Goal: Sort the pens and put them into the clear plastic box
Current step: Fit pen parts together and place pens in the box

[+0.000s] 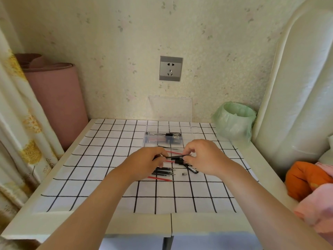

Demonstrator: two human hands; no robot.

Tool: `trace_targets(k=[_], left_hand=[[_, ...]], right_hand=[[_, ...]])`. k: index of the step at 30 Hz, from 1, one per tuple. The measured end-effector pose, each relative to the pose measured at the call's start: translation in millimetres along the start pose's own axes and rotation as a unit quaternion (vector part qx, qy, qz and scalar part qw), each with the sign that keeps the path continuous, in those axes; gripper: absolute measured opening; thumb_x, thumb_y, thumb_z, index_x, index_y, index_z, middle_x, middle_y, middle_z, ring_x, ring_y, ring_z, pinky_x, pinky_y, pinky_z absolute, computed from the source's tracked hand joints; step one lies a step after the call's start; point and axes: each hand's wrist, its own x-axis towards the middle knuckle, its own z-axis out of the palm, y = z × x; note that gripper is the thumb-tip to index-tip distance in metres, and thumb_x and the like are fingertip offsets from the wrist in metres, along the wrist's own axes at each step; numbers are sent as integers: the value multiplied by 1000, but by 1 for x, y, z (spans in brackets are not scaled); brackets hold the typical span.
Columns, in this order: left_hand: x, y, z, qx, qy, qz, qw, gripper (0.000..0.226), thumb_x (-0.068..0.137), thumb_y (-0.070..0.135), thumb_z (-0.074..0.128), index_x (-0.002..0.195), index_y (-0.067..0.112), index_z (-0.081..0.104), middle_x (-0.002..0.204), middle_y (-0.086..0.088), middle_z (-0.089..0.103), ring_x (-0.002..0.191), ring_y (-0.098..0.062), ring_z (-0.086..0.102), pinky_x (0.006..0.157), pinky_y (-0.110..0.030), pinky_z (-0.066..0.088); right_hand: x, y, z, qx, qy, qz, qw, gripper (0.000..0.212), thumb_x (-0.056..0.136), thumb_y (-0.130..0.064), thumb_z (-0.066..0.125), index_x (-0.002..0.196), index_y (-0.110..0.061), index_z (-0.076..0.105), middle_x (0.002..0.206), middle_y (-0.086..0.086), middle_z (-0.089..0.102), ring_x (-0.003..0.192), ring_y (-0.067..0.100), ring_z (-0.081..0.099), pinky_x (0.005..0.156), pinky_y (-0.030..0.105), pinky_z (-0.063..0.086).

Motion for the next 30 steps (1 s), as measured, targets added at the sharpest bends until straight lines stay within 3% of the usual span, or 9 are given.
trace_targets(k=[4,8,11,14,17,20,24,30], left_hand=[[0,2,2,1,-3,14,1000,19,100,34,49,116,38,58,85,15,67,58,3,53,58,-17,39],[2,6,4,23,-12,20,999,23,100,37,49,122,42,53,85,16,67,68,3,57,62,-19,42],[3,2,5,38,-10,5,999,26,101,36,47,126,43,50,86,17,66,75,0,59,66,-21,44],[2,-3,5,47,-15,-2,999,27,101,34,47,126,44,49,85,17,64,71,-1,57,63,-20,41],[2,-3,4,51,-26,-3,998,25,101,33,45,117,48,56,86,17,66,66,-2,57,63,-21,43],[2,-1,4,38,-40,-9,998,20,101,31,47,109,41,61,88,16,68,69,-3,58,64,-21,43],[1,1,6,22,-50,-3,999,17,100,31,49,108,39,60,87,14,68,74,-6,61,67,-23,50],[-1,4,5,13,-70,9,997,17,101,27,50,107,38,62,89,15,66,66,0,55,61,-16,39]], right_hand=[[2,-4,8,49,-10,-17,999,9,87,-27,71,95,-31,74,93,-16,67,91,4,61,85,25,49],[1,-11,12,102,-74,-45,991,32,93,-13,63,115,-36,71,113,-20,66,99,-5,57,88,14,44],[3,-6,13,103,-74,-29,991,44,94,-5,58,124,-36,65,120,-16,64,107,-2,56,96,19,45],[4,3,11,61,-60,11,996,33,91,-12,64,117,-33,67,106,-11,67,98,8,61,90,25,49],[2,9,8,5,-122,34,992,25,86,-16,69,106,-31,71,92,-12,66,86,10,62,78,25,51],[1,9,11,9,-179,41,983,24,83,-17,74,104,-28,74,88,-12,65,84,10,63,73,20,49],[3,6,14,-10,-168,41,985,26,82,-25,76,107,-30,74,88,-15,61,88,10,62,77,23,50],[5,6,21,-30,-156,35,987,16,80,-29,76,95,-32,77,75,-23,59,84,3,60,70,20,45]])
